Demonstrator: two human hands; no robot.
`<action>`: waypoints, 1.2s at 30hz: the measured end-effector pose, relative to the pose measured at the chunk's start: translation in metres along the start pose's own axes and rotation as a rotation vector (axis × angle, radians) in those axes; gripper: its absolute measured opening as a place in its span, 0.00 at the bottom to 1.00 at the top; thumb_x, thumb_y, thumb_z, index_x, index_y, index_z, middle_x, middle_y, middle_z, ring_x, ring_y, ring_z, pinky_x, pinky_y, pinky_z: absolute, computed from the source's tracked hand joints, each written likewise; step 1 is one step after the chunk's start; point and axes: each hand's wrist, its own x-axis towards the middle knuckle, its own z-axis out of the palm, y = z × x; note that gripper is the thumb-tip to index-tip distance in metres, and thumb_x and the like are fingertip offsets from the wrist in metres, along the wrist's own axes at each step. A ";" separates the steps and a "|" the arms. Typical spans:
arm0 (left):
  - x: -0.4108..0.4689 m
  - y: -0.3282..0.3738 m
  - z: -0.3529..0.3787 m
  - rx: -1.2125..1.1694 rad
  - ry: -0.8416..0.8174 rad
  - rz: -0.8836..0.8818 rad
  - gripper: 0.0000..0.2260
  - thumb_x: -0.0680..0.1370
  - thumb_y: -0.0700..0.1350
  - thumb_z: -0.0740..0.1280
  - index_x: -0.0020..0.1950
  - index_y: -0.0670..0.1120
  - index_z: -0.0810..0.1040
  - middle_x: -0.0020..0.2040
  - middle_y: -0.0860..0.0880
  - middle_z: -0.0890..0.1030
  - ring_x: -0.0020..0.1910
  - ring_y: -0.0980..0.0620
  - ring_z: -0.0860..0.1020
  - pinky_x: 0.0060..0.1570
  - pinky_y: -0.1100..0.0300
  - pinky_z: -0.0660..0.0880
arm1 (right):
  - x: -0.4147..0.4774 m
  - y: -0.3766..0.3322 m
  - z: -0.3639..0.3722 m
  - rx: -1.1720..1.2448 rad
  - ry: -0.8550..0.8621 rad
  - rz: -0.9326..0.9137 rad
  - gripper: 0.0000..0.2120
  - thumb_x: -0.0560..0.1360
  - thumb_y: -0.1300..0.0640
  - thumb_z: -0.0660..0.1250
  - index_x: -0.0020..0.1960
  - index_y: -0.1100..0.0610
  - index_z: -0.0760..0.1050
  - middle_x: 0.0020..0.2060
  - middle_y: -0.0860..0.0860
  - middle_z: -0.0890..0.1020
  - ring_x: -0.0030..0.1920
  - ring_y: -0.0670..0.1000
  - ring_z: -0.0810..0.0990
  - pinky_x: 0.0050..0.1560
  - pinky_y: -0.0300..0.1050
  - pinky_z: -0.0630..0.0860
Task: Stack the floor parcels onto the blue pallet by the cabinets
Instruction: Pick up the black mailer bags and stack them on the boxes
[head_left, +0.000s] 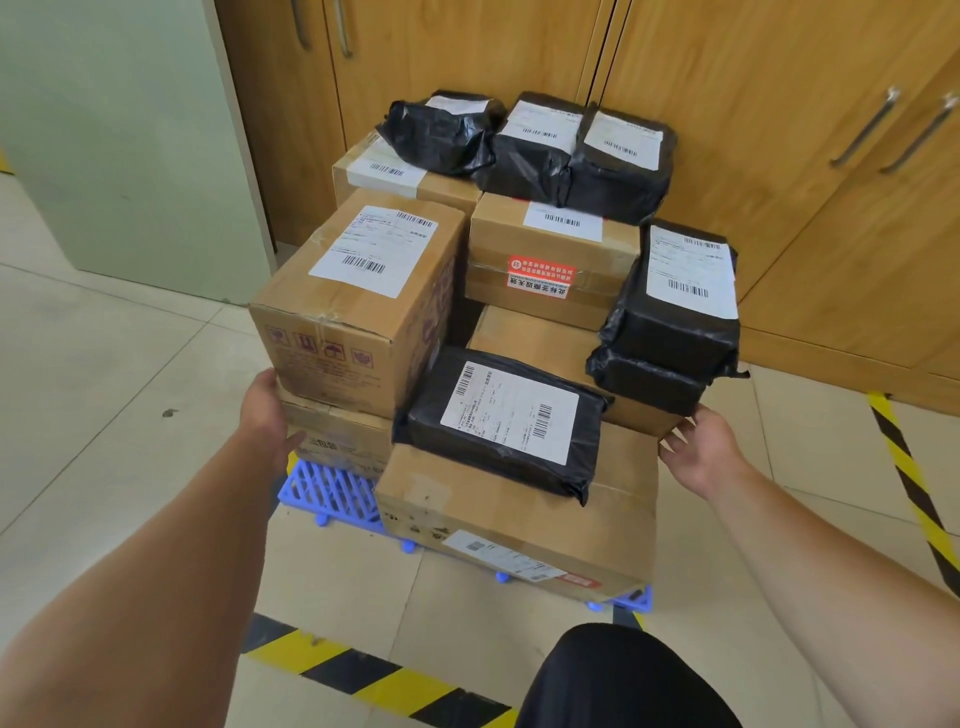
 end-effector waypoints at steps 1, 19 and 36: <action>0.001 0.001 0.000 -0.002 0.008 -0.003 0.16 0.79 0.56 0.55 0.60 0.53 0.76 0.63 0.50 0.78 0.64 0.49 0.73 0.64 0.46 0.71 | 0.000 0.000 0.000 -0.005 0.000 -0.005 0.14 0.84 0.57 0.52 0.62 0.50 0.73 0.62 0.53 0.78 0.60 0.55 0.75 0.68 0.53 0.70; -0.039 0.121 0.047 0.973 0.232 0.870 0.26 0.80 0.61 0.54 0.78 0.58 0.57 0.80 0.46 0.57 0.78 0.42 0.55 0.75 0.43 0.52 | -0.039 -0.132 0.059 -1.350 0.095 -0.772 0.30 0.81 0.38 0.54 0.80 0.48 0.56 0.80 0.49 0.56 0.79 0.56 0.55 0.75 0.60 0.57; -0.045 0.111 0.090 1.548 -0.151 0.565 0.31 0.78 0.70 0.44 0.78 0.64 0.38 0.80 0.51 0.35 0.78 0.42 0.34 0.73 0.34 0.36 | -0.028 -0.118 0.080 -1.710 -0.075 -0.458 0.33 0.80 0.34 0.49 0.81 0.42 0.44 0.81 0.46 0.44 0.80 0.52 0.39 0.77 0.63 0.49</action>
